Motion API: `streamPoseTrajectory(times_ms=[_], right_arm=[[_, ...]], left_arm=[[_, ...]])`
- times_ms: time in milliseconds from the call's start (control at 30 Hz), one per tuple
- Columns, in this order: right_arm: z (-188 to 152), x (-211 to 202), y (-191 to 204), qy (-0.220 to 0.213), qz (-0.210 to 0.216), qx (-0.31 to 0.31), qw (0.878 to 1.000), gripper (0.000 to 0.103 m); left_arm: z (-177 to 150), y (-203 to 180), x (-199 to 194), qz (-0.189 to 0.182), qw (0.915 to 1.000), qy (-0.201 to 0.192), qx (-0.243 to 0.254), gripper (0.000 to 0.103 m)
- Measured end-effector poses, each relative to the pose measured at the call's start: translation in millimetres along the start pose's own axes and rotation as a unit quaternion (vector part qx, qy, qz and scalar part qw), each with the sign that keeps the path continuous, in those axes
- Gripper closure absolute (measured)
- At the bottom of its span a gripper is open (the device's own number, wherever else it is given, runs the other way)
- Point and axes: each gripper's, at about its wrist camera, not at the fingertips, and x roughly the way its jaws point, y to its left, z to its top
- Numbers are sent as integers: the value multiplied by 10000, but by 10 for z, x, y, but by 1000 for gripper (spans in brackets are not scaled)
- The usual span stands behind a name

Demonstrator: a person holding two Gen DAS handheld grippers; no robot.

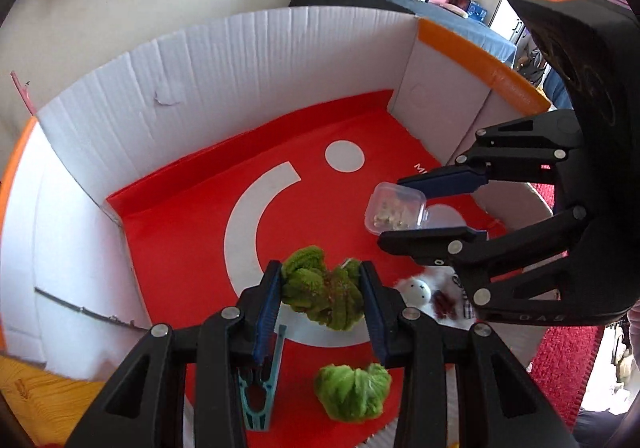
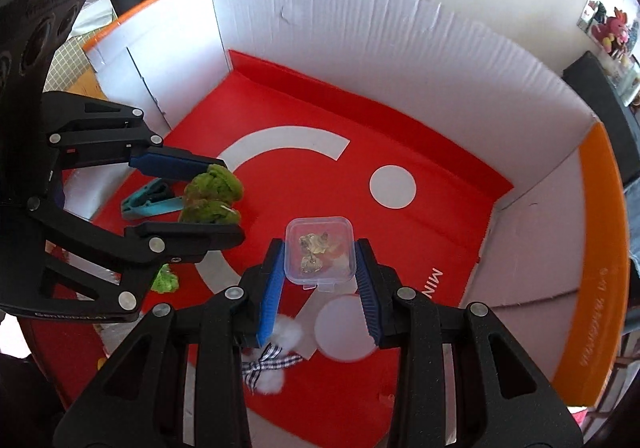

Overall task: Organize objects
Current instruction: 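Lift and carry the green ball and clear container with both grippers into the box, then open the left gripper releasing the green ball while the right gripper releases the container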

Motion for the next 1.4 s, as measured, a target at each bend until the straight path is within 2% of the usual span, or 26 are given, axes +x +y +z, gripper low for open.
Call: streamPoseTrajectory(times_ms=[400,433,633,1100,1400], right_arm=[[-80,109,-15,185,-4,-28,9998,70],[-78,110,-2,189,-29,155,9997,70],[-101,108,22,229,-21,163,9996,69],[-214,58,39,242,-1,198,9995,69],[-150,58,12,247,-13,203,9995,65]], left_arm=[[10,26,115,63,9998,173,-55,63],[10,25,121,60,9998,195,-54,63],[19,13,135,96,9996,251,-42,62],[50,47,136,97,9996,263,-71,60],[50,71,119,94,9996,258,-90,58]])
